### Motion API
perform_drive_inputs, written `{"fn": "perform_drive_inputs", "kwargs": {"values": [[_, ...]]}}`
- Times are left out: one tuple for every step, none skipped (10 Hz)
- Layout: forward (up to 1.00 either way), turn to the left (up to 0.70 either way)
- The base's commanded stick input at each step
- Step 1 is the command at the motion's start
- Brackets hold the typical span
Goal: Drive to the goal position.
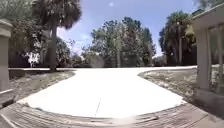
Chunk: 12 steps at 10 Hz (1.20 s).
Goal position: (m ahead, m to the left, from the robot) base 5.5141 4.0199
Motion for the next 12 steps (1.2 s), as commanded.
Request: {"fn": "perform_drive_inputs", "kwargs": {"values": [[0.5,0.0],[0.5,0.0],[0.5,0.0],[0.5,0.0],[0.5,0.0],[0.5,0.0],[0.5,0.0],[0.5,0.0],[0.5,0.0],[0.5,0.0],[0.5,0.0],[0.5,0.0]]}}
